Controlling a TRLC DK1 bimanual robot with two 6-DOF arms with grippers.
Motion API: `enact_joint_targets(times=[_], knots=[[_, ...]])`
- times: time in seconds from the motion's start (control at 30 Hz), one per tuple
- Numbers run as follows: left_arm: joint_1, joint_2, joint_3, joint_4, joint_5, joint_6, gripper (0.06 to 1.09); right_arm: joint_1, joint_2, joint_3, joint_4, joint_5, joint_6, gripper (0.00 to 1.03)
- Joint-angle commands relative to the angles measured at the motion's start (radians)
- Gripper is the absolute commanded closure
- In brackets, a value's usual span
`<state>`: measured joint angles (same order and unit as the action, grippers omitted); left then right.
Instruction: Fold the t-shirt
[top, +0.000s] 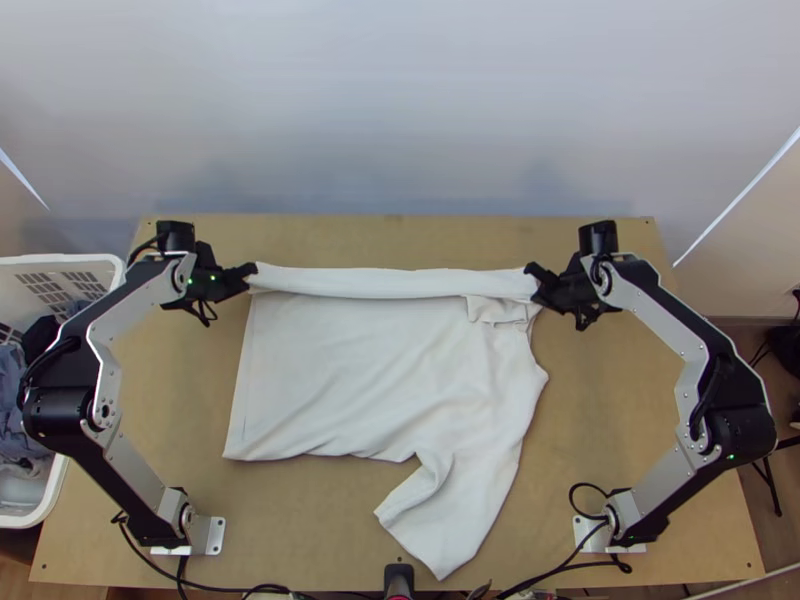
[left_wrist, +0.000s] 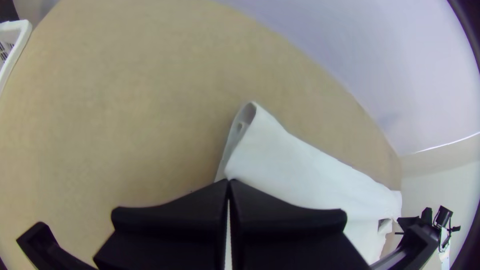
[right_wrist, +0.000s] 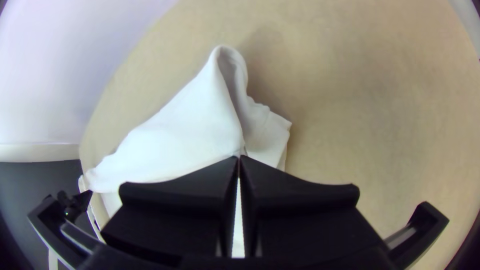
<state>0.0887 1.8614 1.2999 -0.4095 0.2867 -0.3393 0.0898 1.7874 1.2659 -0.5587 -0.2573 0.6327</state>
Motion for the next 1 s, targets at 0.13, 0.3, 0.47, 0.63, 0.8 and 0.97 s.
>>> enact_joint_targets(times=[0.13, 0.3, 0.47, 0.63, 0.8, 0.97], knots=[[-0.004, -0.004, -0.090, 0.029, -0.001, 0.017, 1.05, 0.024, -0.014, -0.099, 0.042, 0.027, 0.005, 1.00], [-0.010, -0.022, -0.094, 0.008, -0.004, 0.052, 0.70, 0.027, -0.036, -0.114, 0.037, 0.059, 0.018, 0.80], [-0.024, -0.088, -0.094, -0.068, -0.003, 0.174, 0.10, 0.048, -0.111, -0.129, -0.069, 0.059, 0.018, 0.08], [-0.023, -0.278, -0.149, -0.097, 0.023, 0.237, 0.10, 0.065, -0.336, -0.174, -0.112, 0.058, 0.050, 0.08], [-0.037, -0.481, -0.266, -0.261, 0.052, 0.536, 0.10, 0.108, -0.499, -0.192, -0.222, 0.056, 0.121, 0.08], [-0.041, -0.653, -0.367, -0.583, 0.051, 0.879, 0.11, 0.151, -0.562, -0.244, -0.323, -0.036, 0.137, 0.08]])
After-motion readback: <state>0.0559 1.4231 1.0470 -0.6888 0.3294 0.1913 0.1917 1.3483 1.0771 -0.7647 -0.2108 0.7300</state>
